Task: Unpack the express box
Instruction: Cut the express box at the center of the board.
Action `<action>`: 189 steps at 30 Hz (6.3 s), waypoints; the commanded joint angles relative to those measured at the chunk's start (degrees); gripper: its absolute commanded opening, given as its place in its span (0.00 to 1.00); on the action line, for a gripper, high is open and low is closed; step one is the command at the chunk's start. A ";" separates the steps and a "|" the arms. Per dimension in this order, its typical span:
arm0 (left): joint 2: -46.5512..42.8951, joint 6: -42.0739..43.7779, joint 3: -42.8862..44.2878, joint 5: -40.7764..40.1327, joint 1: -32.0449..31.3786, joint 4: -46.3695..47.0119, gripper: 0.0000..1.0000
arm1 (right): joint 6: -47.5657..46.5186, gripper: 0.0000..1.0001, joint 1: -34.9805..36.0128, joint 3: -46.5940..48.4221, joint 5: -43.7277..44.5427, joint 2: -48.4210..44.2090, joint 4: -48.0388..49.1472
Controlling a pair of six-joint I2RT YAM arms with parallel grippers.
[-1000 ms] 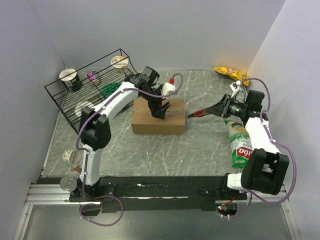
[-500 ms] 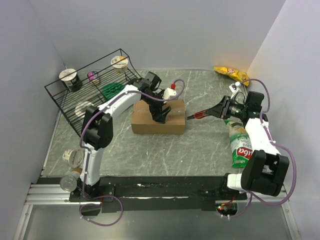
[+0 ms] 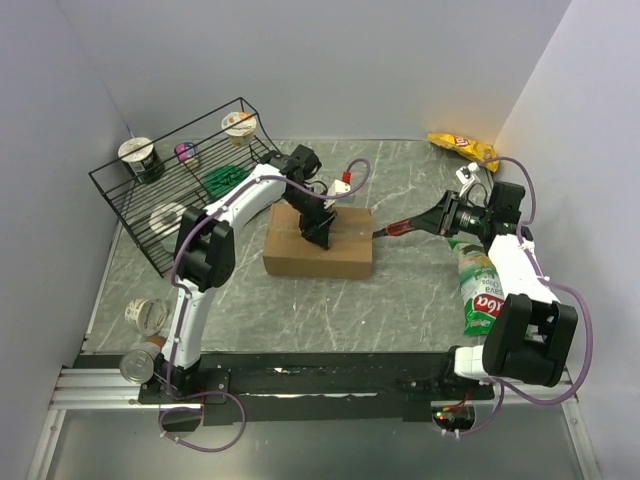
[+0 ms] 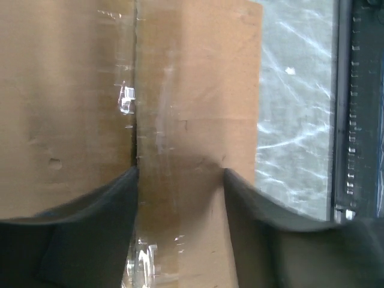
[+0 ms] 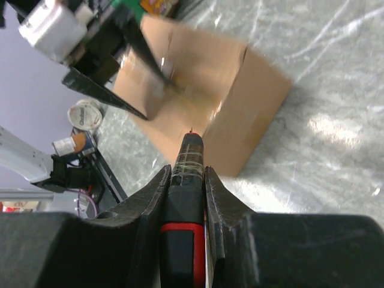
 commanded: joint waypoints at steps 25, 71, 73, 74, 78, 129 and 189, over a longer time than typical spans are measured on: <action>0.78 -0.87 2.02 13.25 4.17 -4.91 0.01 | 9.35 0.00 0.46 -5.87 -10.18 11.61 20.29; 1.31 -3.15 0.97 18.61 7.77 1.95 0.01 | 7.68 0.00 -0.86 -11.40 -9.48 11.45 18.54; 1.48 -3.77 0.97 18.00 8.12 2.56 0.01 | 3.99 0.00 -0.86 -9.91 -10.19 11.10 12.50; 1.57 -4.29 0.88 17.73 8.21 2.74 0.01 | 2.59 0.00 -0.86 -9.47 -10.45 10.92 10.54; 1.92 -5.96 0.97 16.32 8.30 4.58 0.01 | -5.48 0.00 -0.86 -6.48 -10.98 11.01 0.09; -2.02 21.37 -8.78 5.59 1.71 -13.52 0.48 | -9.38 0.00 6.26 11.36 -5.62 25.24 -9.26; 0.78 -29.69 -3.95 20.54 11.29 21.36 0.01 | 15.94 0.00 4.50 -7.97 4.13 4.77 10.18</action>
